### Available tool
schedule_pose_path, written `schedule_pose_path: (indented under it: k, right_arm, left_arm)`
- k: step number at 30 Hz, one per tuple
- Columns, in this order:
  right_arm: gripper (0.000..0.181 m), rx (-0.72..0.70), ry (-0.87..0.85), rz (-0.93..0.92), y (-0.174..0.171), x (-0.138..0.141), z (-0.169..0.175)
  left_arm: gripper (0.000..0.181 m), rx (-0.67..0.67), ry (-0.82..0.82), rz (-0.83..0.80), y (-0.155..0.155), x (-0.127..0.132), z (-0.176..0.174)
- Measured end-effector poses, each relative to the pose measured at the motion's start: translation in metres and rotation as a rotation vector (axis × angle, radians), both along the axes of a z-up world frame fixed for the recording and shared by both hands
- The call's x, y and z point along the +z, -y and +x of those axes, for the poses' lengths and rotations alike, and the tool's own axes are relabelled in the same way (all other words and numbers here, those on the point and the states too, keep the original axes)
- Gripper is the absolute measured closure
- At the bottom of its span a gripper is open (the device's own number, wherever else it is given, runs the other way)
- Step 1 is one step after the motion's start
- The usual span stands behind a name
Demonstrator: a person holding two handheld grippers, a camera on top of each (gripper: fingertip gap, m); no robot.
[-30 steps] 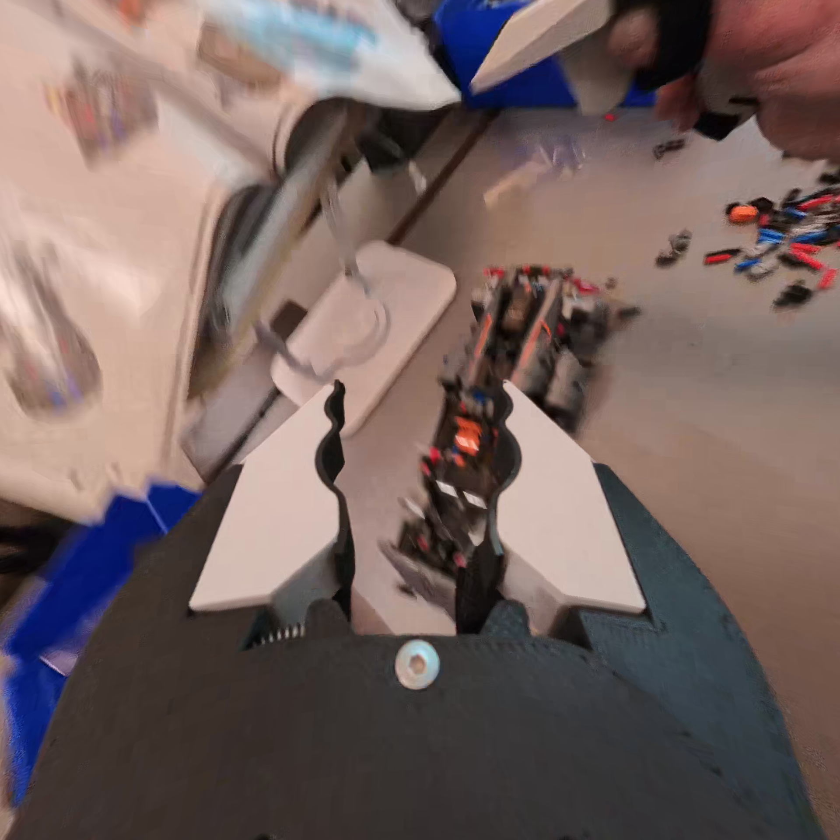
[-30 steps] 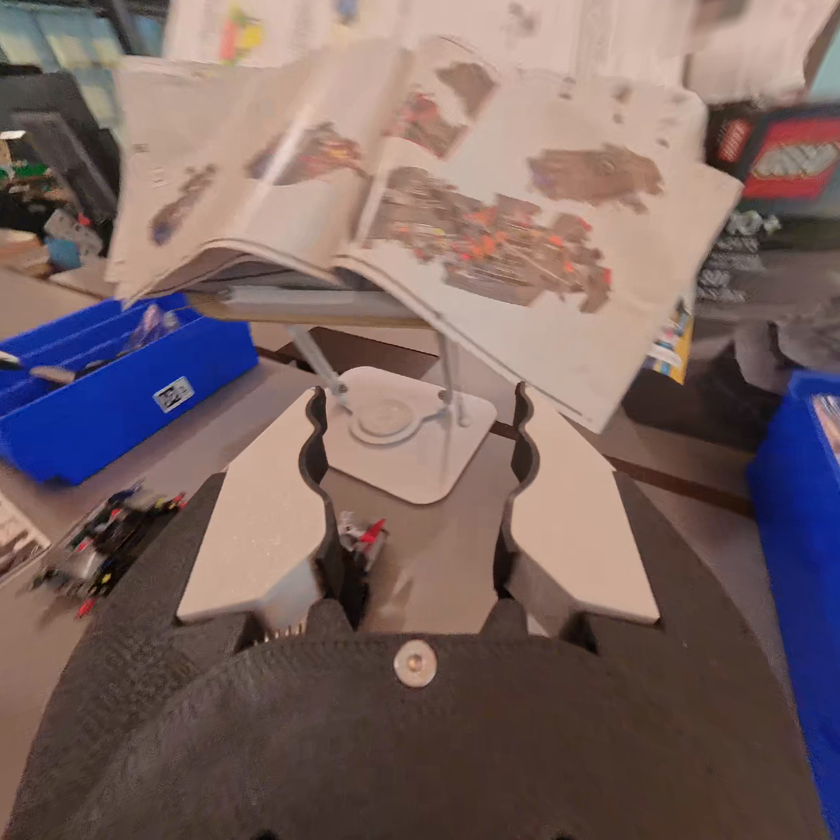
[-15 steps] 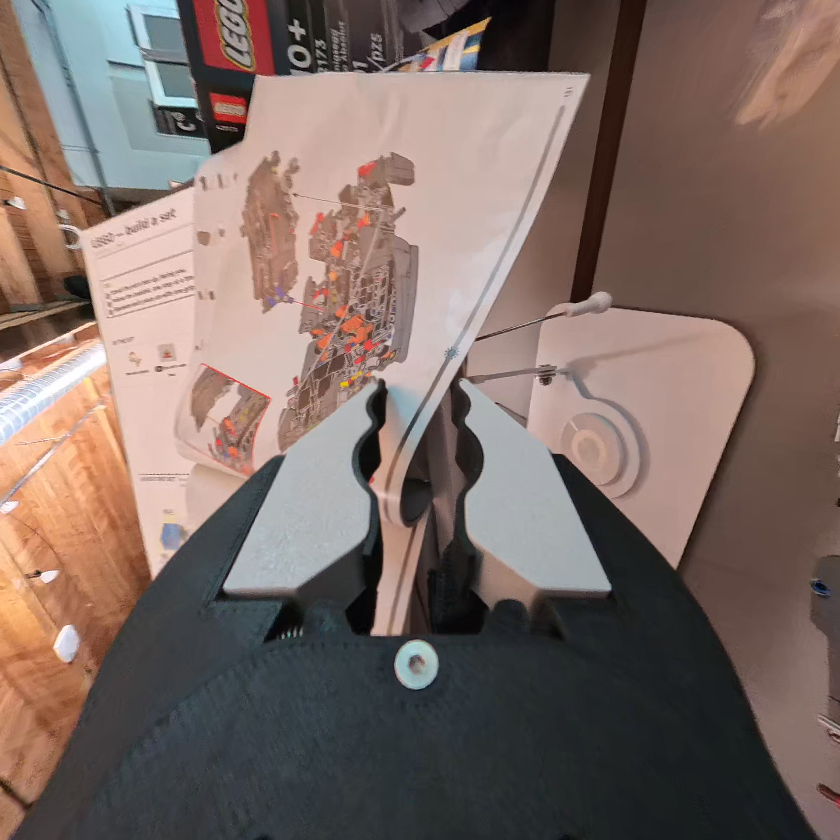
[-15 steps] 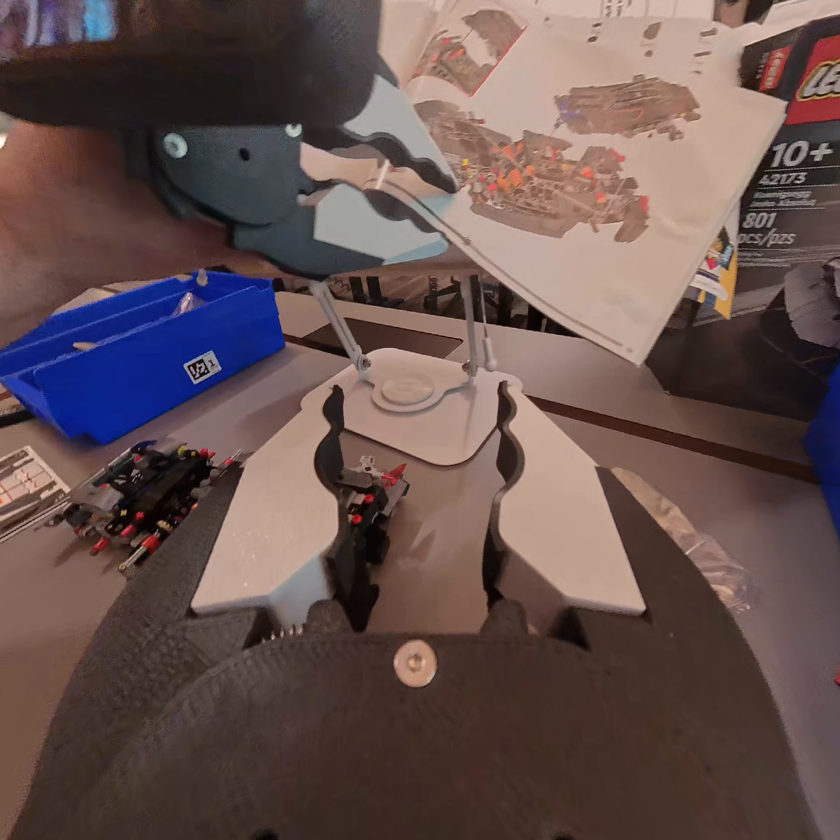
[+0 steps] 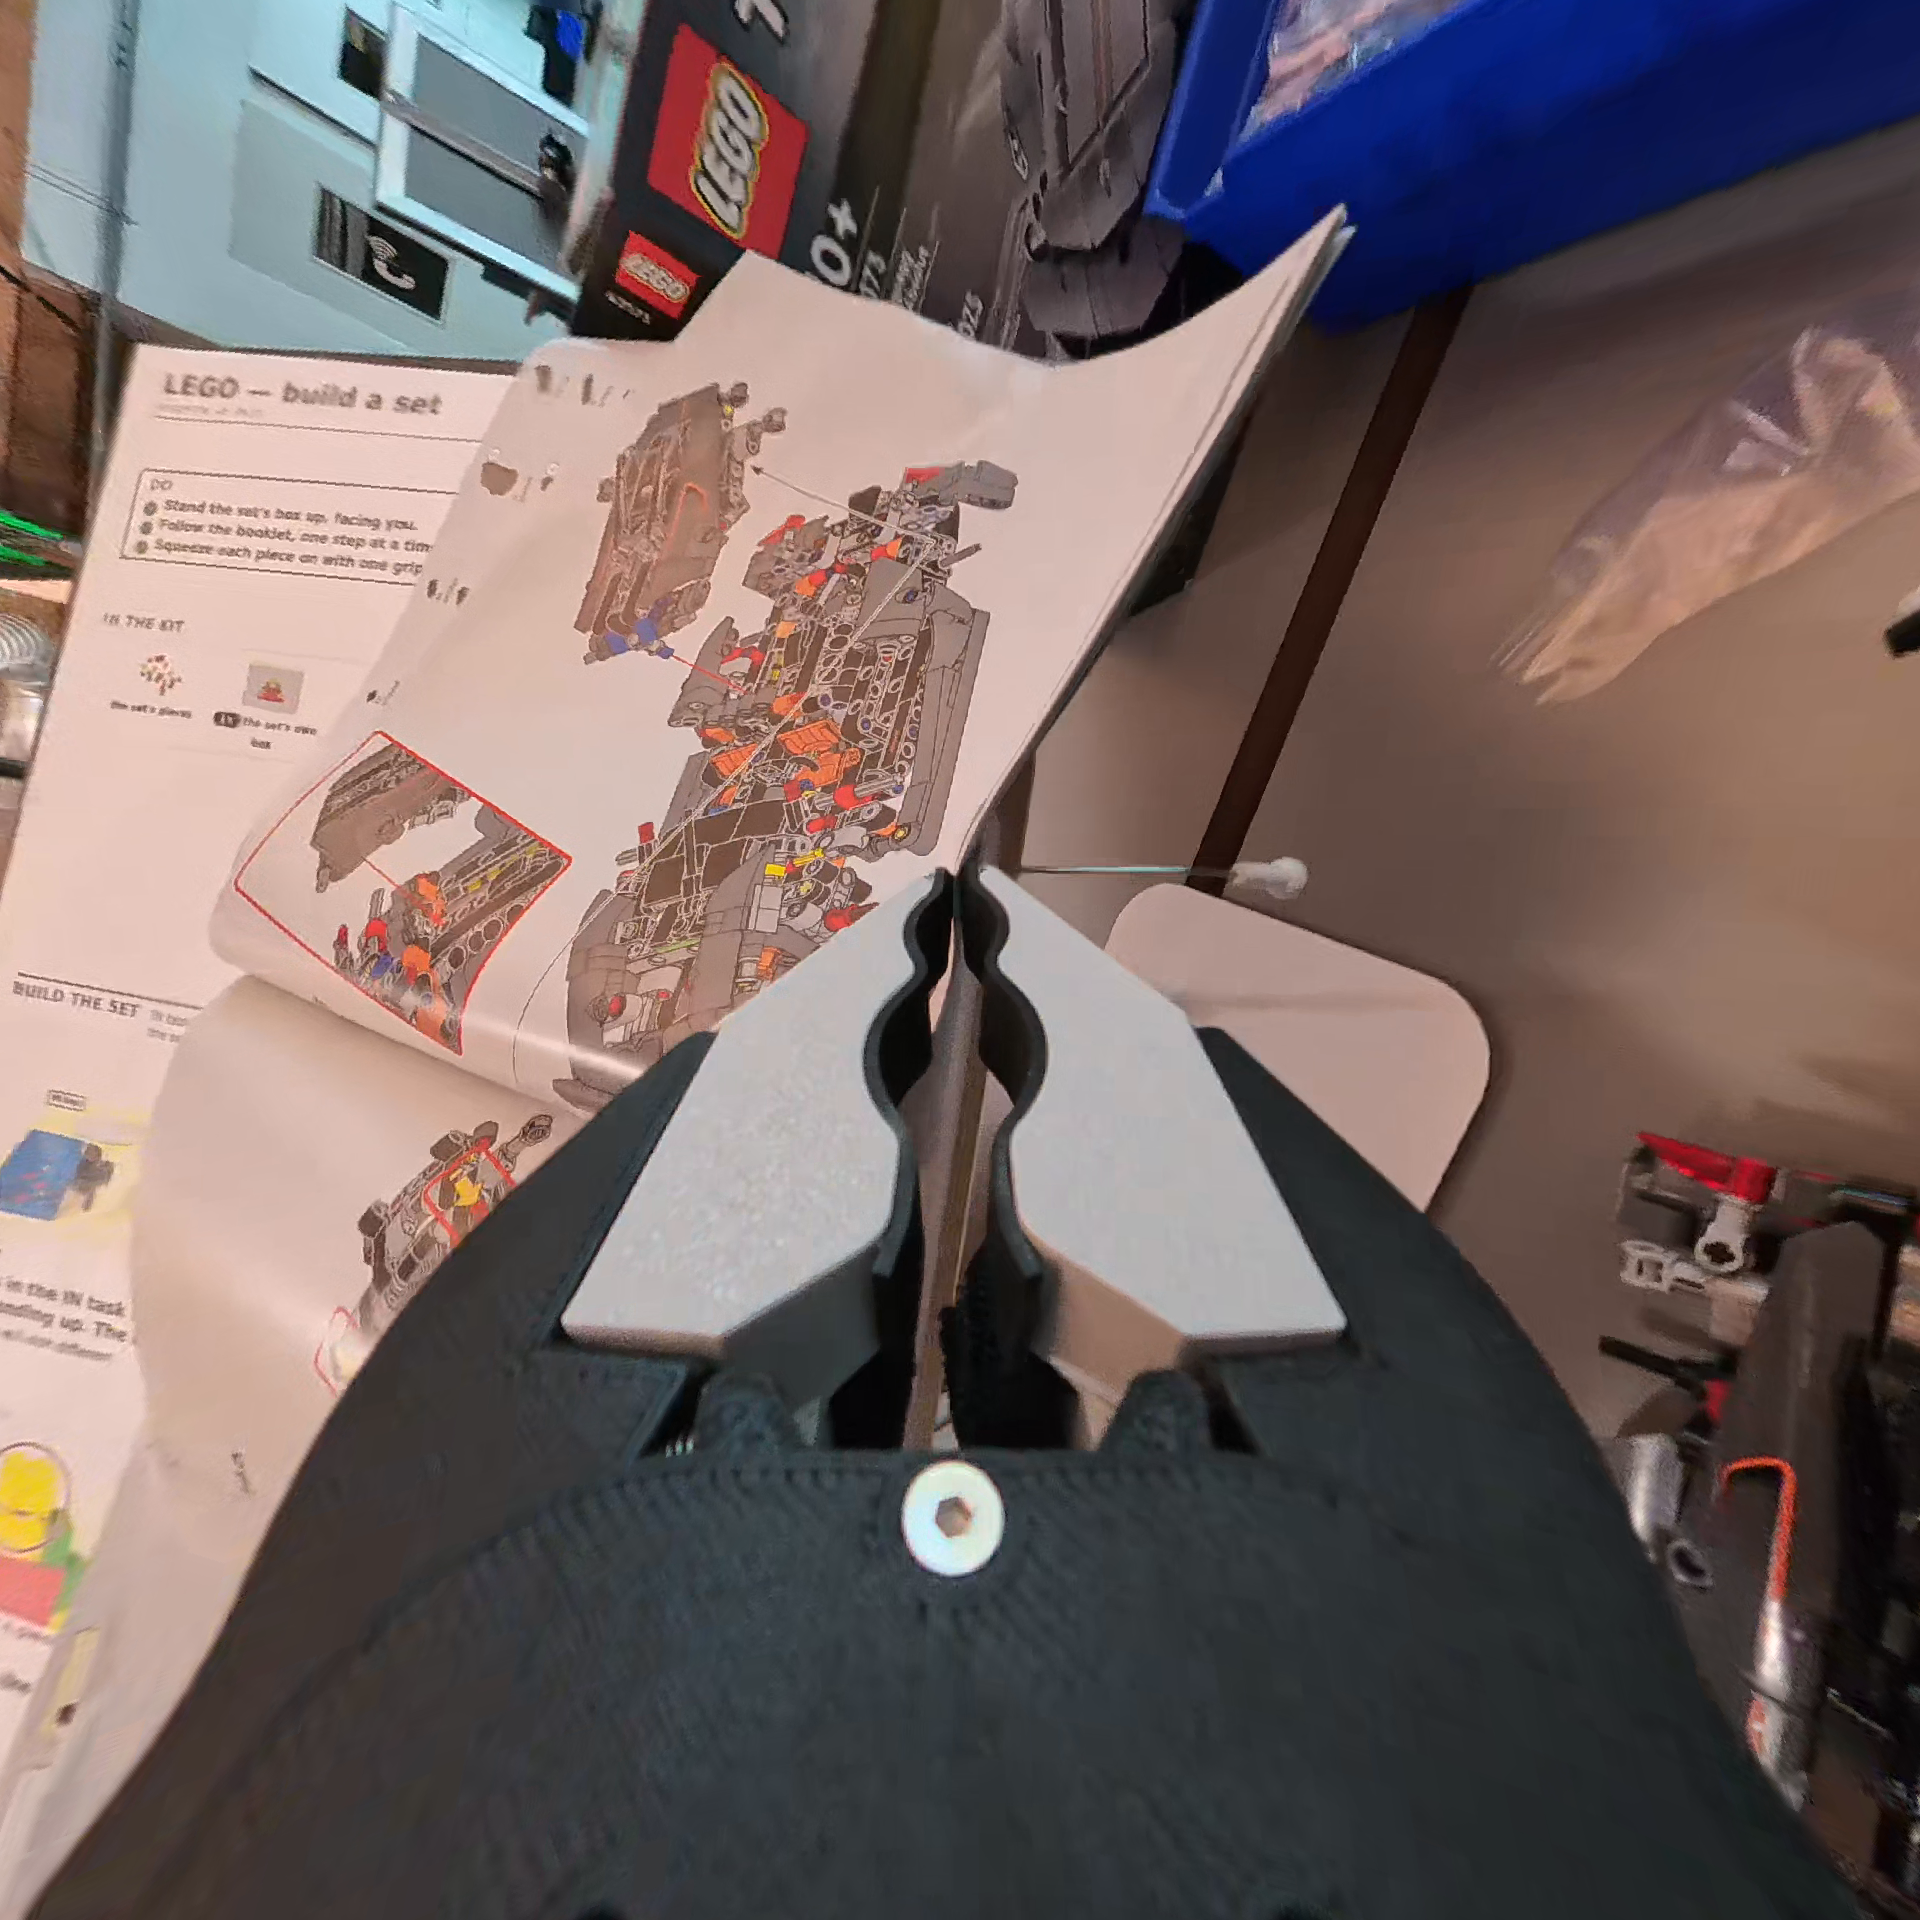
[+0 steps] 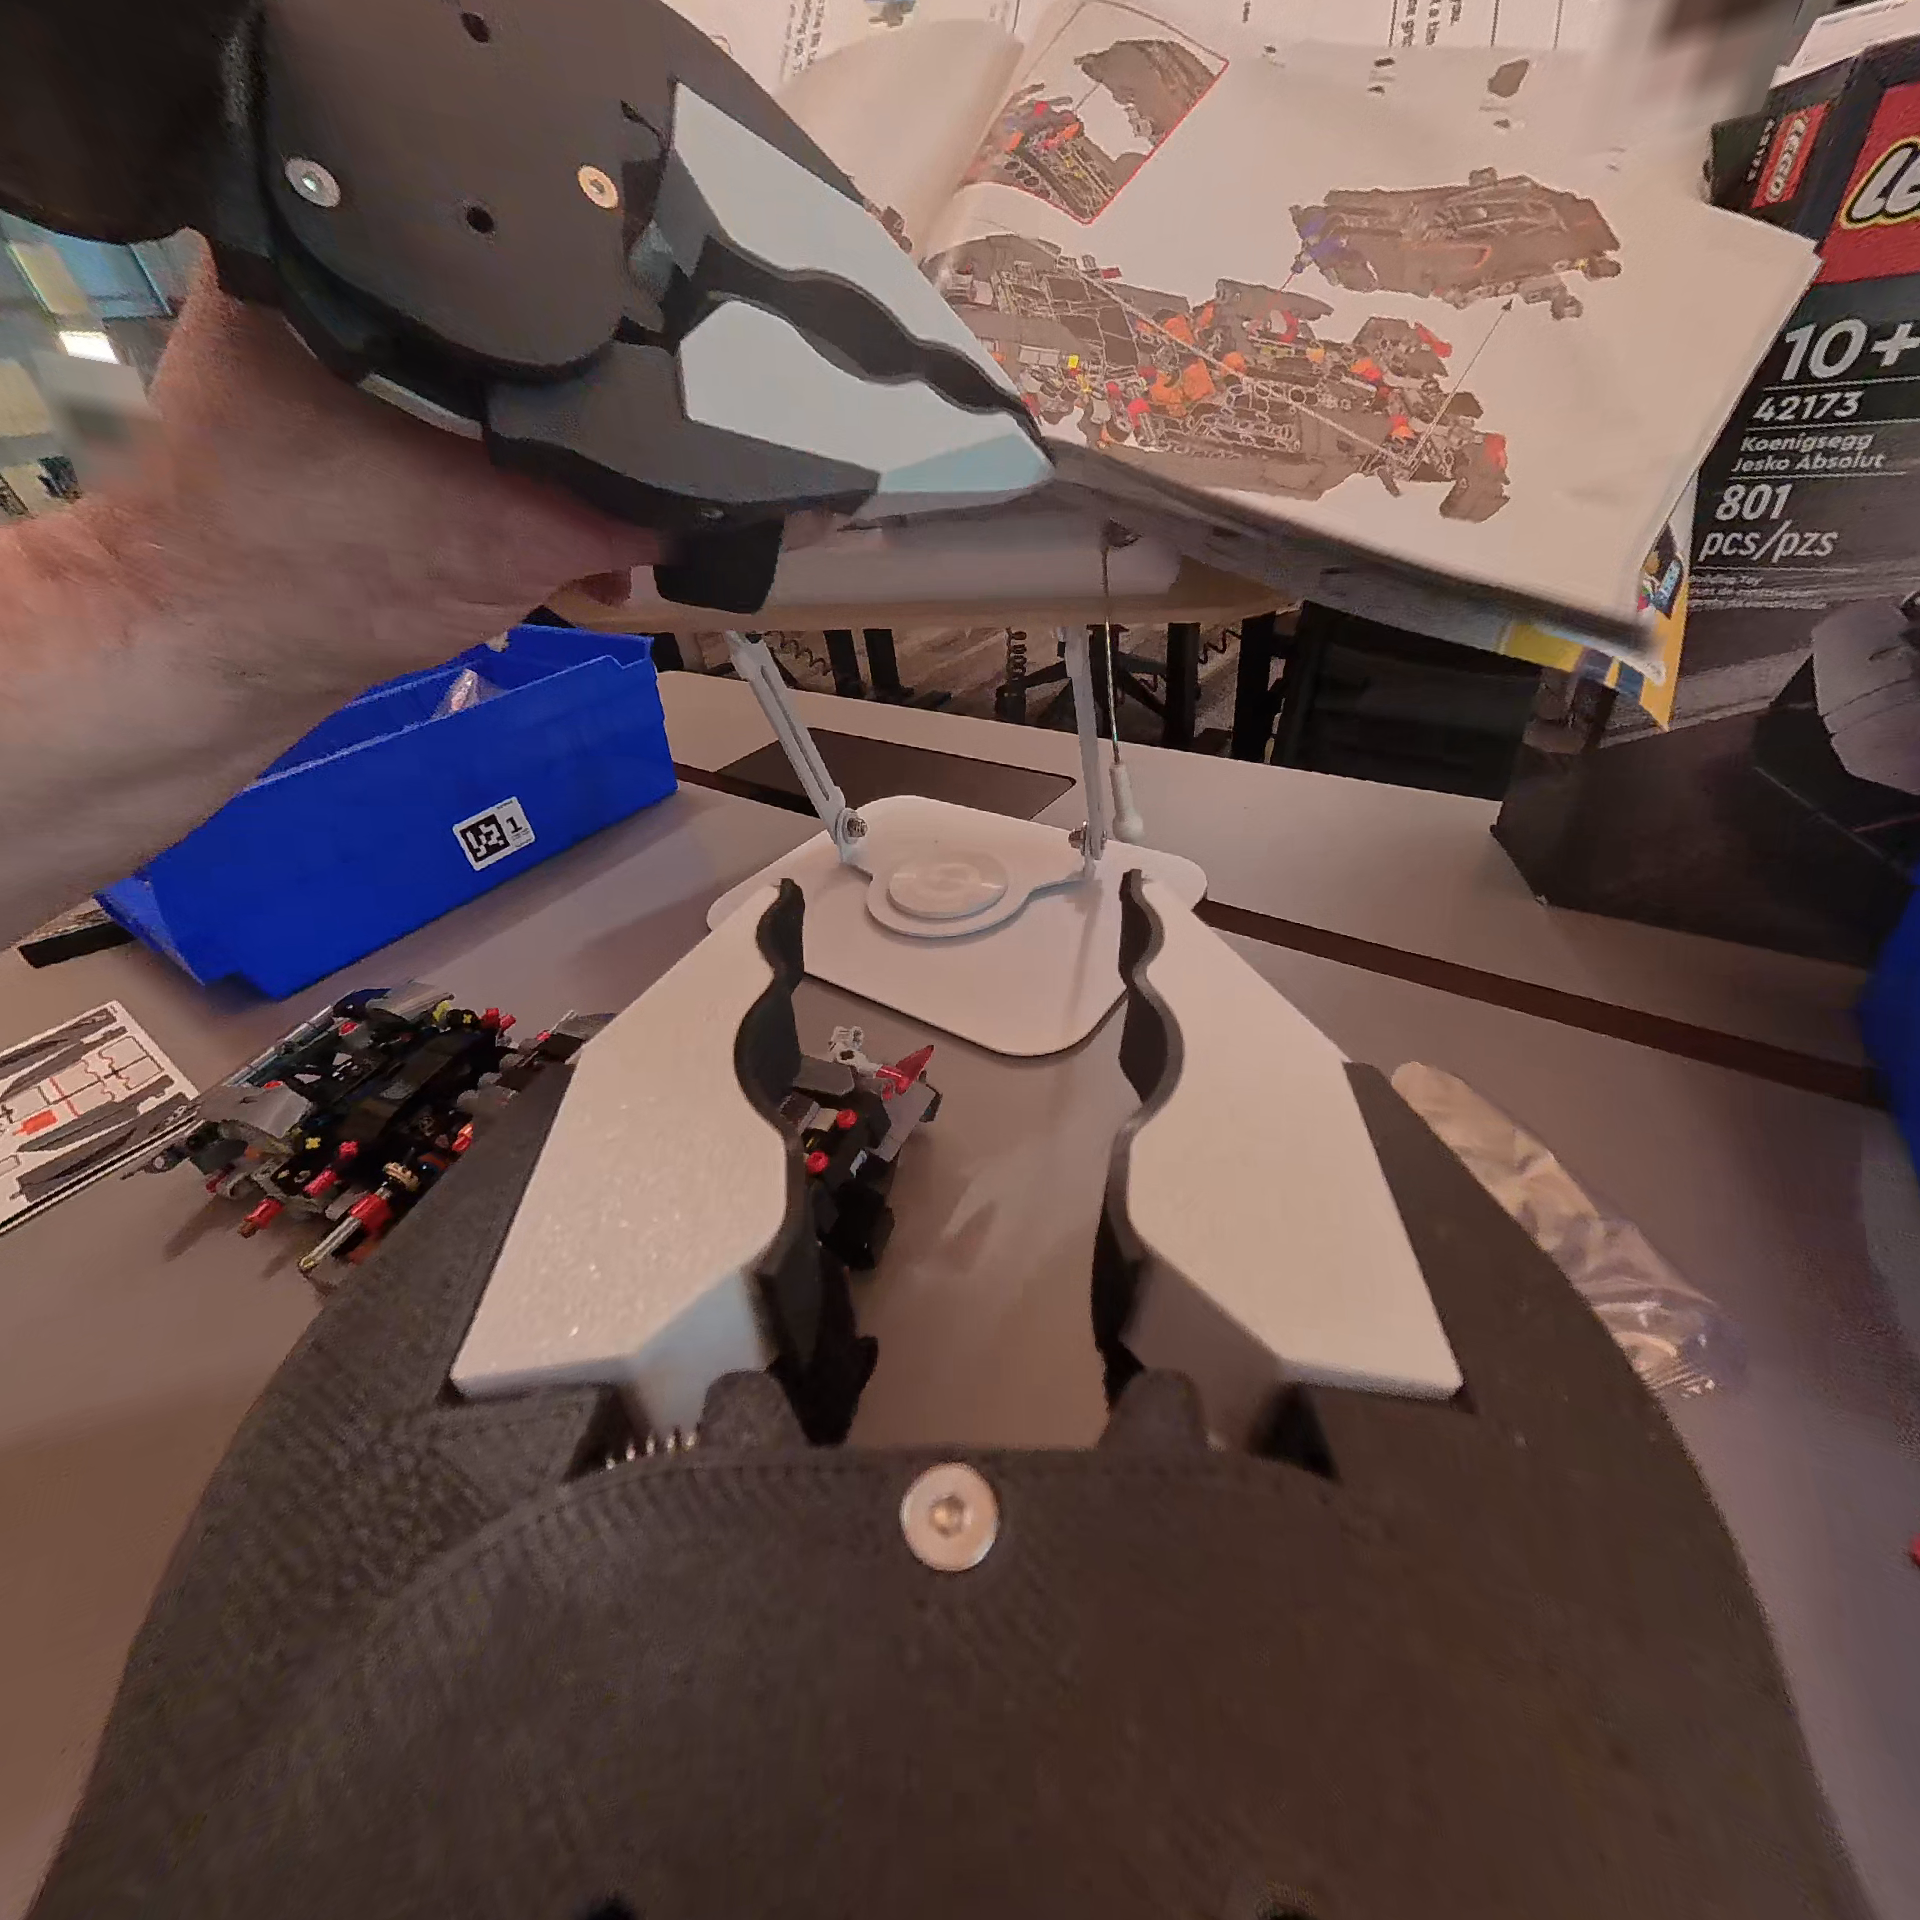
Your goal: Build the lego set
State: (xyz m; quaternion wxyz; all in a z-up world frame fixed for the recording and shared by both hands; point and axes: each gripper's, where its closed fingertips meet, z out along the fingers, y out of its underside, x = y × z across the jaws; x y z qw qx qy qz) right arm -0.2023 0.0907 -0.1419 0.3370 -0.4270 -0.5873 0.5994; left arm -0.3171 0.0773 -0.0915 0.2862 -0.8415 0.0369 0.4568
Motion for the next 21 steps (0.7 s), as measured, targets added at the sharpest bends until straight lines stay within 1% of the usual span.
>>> schedule_pose_path:
  k: [2, 4, 6, 10, 16, 21]
  right_arm:
    - [0.122, 0.006, 0.001, -0.002, 0.001, -0.001, 0.0]
    - [0.123, 0.009, 0.004, 0.003, 0.002, -0.003, -0.001]
    - [0.123, 0.013, 0.005, 0.003, 0.002, -0.005, -0.001]
    - [0.123, 0.011, 0.014, 0.007, 0.001, -0.009, -0.002]
    - [0.123, 0.017, 0.029, -0.001, 0.001, -0.015, -0.004]
    - [0.124, 0.023, 0.031, -0.022, -0.001, -0.014, -0.004]
  left_arm:
    - [0.181, -0.01, 0.064, 0.071, -0.001, 0.003, 0.003]
    - [0.181, -0.015, 0.118, 0.103, 0.0, 0.003, 0.003]
    - [0.175, -0.018, 0.166, 0.079, 0.001, -0.004, 0.003]
    - [0.172, -0.016, 0.196, 0.062, 0.005, -0.01, 0.002]
    - [0.173, -0.017, 0.209, 0.053, 0.005, -0.005, 0.005]
    - [0.177, -0.022, 0.316, 0.124, 0.004, 0.003, 0.011]
